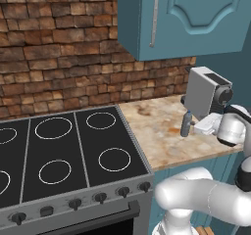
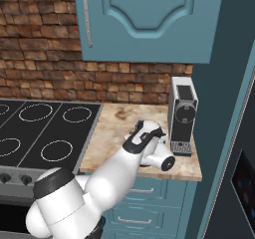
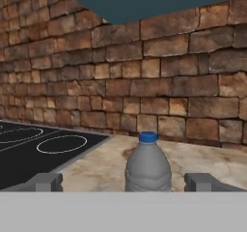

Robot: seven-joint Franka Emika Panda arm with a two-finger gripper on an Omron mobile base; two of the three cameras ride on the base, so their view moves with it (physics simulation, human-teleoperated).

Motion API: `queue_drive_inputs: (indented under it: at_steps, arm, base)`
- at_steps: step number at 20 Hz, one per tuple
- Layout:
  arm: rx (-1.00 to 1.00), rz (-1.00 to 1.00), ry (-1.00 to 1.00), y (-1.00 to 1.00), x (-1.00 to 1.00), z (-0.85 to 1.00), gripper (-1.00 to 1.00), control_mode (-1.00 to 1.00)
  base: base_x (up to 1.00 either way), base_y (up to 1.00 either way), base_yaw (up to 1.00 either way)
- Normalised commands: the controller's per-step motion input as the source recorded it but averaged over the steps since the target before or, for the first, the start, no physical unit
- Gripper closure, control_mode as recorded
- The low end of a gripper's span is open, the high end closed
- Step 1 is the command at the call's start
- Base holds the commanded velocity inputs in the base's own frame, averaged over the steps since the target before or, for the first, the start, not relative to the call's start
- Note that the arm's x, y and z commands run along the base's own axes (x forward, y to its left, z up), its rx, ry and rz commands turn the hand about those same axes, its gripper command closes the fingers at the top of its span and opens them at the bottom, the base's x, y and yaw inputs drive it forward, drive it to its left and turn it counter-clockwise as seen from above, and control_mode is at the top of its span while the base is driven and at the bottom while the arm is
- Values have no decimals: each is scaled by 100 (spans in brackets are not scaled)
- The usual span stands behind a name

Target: Take the bottled waters from the counter and place them in the freezer to freeze. Close the freezer door after placing the bottles.

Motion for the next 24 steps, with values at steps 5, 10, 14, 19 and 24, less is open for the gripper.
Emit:
queue_drive_inputs:
  at_steps: [5, 10, 14, 19, 24]
  arm:
    - [0, -1, 0, -1, 8, -14, -100, -100]
    - [0, -1, 0, 0, 12, -19, -100, -100]
    - [0, 0, 0, -1, 24, -18, -100, -100]
    - [0, 0, 0, -2, 30, -15, -100, -100]
    - [0, 0, 0, -6, 26, -13, -100, -100]
  base:
    - [0, 0, 0]
    - [0, 0, 0]
    - [0, 0, 0]
    - [0, 0, 0]
    - [0, 0, 0]
